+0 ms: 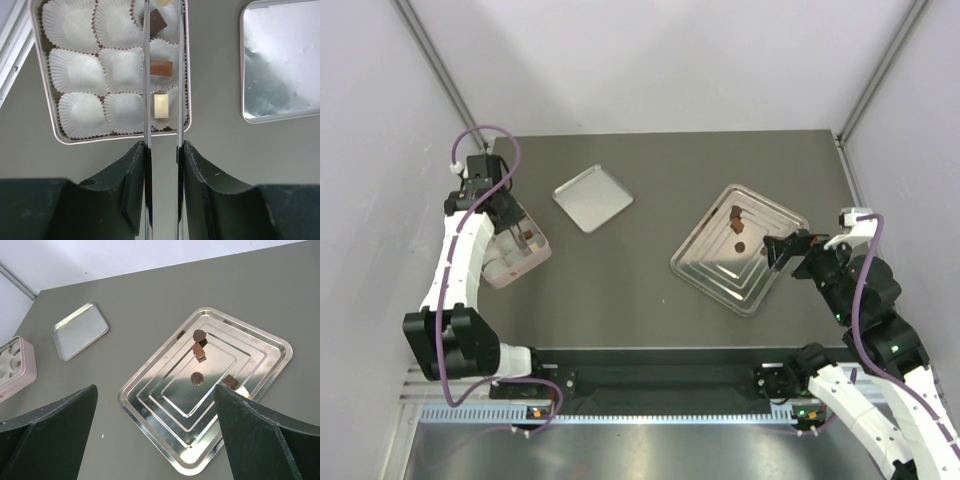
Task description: Pack the chocolate
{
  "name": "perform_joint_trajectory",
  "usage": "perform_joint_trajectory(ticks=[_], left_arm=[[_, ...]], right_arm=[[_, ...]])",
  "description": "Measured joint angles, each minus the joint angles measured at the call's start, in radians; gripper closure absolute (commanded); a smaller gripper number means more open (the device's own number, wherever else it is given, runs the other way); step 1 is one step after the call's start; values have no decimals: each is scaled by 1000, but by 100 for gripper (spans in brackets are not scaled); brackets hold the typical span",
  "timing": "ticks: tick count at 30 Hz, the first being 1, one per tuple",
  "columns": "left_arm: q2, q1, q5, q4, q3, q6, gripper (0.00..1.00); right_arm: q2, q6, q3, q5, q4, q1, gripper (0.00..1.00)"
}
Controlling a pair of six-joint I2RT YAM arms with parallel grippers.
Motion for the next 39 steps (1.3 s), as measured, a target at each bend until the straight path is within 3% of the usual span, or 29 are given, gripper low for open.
perform_joint_trajectory(ticks=[22, 39], left_arm=[[11, 101, 8, 6, -78, 34, 64], [43, 106, 17, 24, -129, 48, 62]], right_arm=[[0, -1, 0, 4, 1, 6, 0], [0, -8, 0, 11, 1, 6, 0]])
